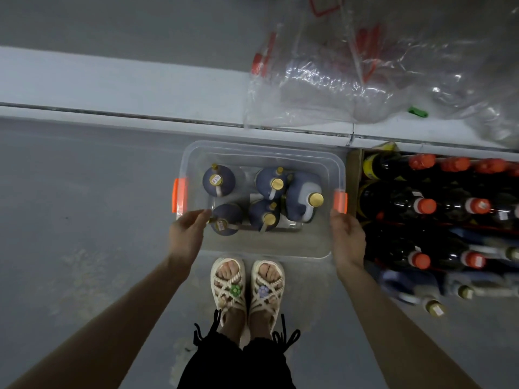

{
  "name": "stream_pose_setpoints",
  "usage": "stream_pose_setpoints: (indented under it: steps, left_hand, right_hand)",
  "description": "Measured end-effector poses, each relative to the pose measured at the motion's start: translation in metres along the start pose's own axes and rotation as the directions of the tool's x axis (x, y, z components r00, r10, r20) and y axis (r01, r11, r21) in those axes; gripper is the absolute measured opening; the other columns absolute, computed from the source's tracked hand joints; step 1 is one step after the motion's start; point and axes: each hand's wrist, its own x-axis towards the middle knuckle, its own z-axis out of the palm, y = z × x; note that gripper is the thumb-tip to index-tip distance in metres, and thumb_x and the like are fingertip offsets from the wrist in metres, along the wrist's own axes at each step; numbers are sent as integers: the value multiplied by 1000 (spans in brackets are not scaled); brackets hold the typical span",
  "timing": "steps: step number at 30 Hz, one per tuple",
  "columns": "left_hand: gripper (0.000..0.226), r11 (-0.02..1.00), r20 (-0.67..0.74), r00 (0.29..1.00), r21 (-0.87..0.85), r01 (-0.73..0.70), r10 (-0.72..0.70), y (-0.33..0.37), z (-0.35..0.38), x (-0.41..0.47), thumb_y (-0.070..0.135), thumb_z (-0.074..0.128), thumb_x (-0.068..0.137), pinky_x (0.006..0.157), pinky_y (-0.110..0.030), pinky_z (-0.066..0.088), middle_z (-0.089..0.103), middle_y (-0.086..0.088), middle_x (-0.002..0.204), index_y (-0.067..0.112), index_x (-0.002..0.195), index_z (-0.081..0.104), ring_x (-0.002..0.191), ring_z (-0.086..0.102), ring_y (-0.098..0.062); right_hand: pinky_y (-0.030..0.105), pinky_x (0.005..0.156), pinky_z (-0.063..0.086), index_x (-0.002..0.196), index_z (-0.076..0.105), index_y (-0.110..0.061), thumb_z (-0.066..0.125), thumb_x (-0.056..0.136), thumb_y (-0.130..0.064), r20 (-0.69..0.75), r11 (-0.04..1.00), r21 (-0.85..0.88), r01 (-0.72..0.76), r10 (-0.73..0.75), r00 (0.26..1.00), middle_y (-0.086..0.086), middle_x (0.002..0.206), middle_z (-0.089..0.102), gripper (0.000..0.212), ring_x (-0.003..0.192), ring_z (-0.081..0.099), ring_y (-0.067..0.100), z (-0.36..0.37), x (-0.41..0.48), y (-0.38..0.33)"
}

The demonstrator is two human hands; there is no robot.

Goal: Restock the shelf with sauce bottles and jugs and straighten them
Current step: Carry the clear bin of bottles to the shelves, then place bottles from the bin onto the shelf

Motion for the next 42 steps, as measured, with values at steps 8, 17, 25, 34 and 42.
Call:
stream_pose_setpoints:
  steps: [8,17,25,34,42]
  left_hand:
    - [8,996,117,991,-57,-62,68,7,44,-11,21,56,95,68,-20,47,62,2,85,21,88,60,80,58,-9]
    - [14,991,158,986,-126,-39,59,-2,65,33,31,52,97,70,-26,47,65,0,94,22,98,63,91,60,-16]
    - [13,993,203,972,-57,-107,117,-7,70,60,32,52,97,77,-29,50,62,2,99,24,103,60,98,60,-18]
    - [28,989,231,964,31,-144,133,4,58,69,31,51,97,95,-36,48,63,-1,105,15,118,61,107,59,-20]
    - [31,981,287,944,50,-185,163,48,24,20,30,53,96,95,-40,49,63,-5,112,12,121,60,108,59,-20]
  right_hand:
    - [26,76,44,100,63,-2,60,94,-28,186,989,121,83,-104,977,4,87,63,27,82,59,14,38,-27,1]
    - [6,70,39,121,55,-3,57,96,-30,240,979,114,166,-190,952,-5,95,60,37,92,56,10,111,3,-6]
    - [24,85,39,131,48,-8,53,97,-35,191,980,167,112,-143,971,3,113,62,43,104,58,16,142,29,-8]
    - [33,92,47,124,59,-11,52,97,-36,219,958,57,281,-287,933,8,113,67,37,106,60,22,142,33,-25]
    - [12,78,45,106,64,-19,59,94,-30,252,915,184,359,-397,883,-18,90,63,16,88,58,-7,81,-19,-80]
